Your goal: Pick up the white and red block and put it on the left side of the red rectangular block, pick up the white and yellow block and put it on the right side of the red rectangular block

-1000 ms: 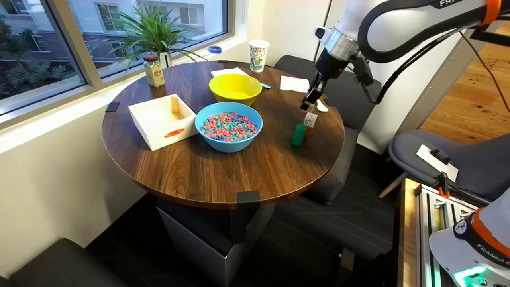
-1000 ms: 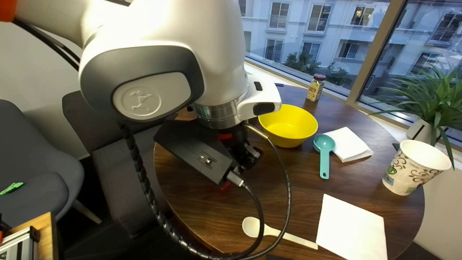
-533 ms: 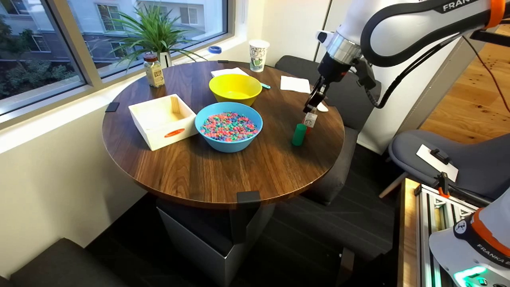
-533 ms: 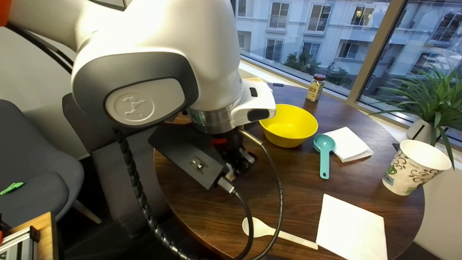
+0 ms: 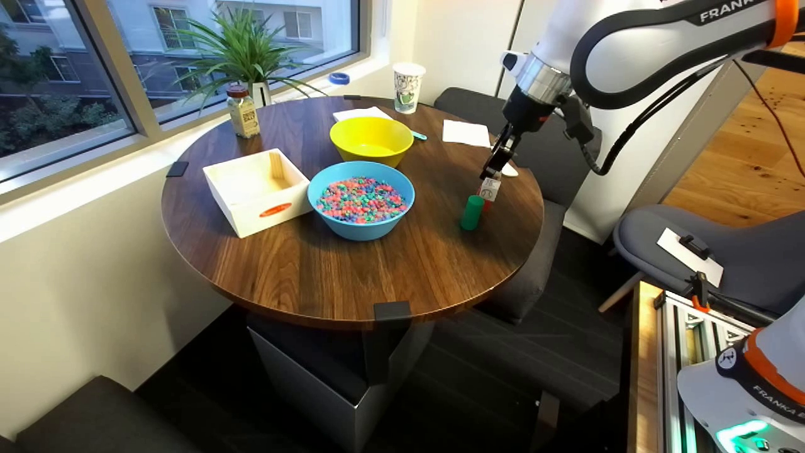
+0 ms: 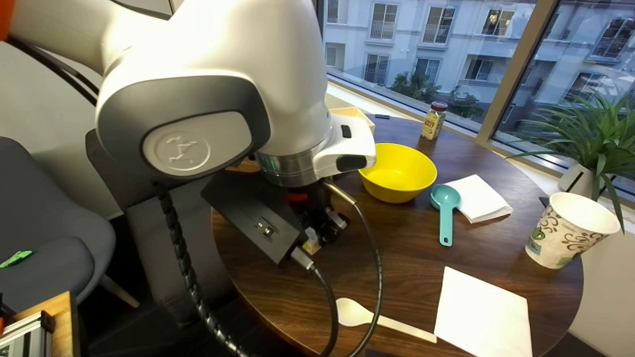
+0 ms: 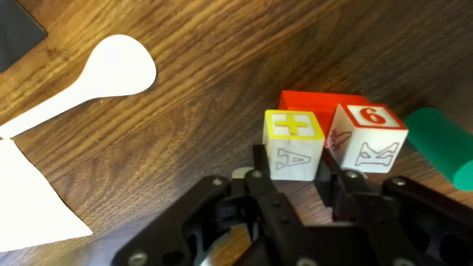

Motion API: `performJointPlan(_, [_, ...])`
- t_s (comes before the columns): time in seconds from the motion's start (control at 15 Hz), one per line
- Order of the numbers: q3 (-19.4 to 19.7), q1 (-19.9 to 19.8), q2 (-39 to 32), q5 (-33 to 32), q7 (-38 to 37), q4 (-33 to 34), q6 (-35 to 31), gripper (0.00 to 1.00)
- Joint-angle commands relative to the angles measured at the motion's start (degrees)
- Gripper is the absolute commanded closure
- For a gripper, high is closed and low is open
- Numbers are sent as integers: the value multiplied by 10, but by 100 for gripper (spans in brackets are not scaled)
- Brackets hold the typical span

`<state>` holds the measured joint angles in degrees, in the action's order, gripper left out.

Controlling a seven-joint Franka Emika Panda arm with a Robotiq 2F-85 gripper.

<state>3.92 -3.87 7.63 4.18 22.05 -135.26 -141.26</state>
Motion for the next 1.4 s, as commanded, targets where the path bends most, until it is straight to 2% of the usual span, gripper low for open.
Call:
performJointPlan(0.0, [3, 4, 10, -16, -26, -8, 10, 90])
performJointPlan(0.67, [3, 7, 12, -11, -30, -8, 16, 88])
performJointPlan(0.87, [3, 8, 14, -9, -26, -11, 15, 83])
performJointPlan(1.07, [3, 9, 14, -9, -25, -14, 10, 88])
performJointPlan(1.33, [3, 8, 13, -10, -26, -14, 9, 87])
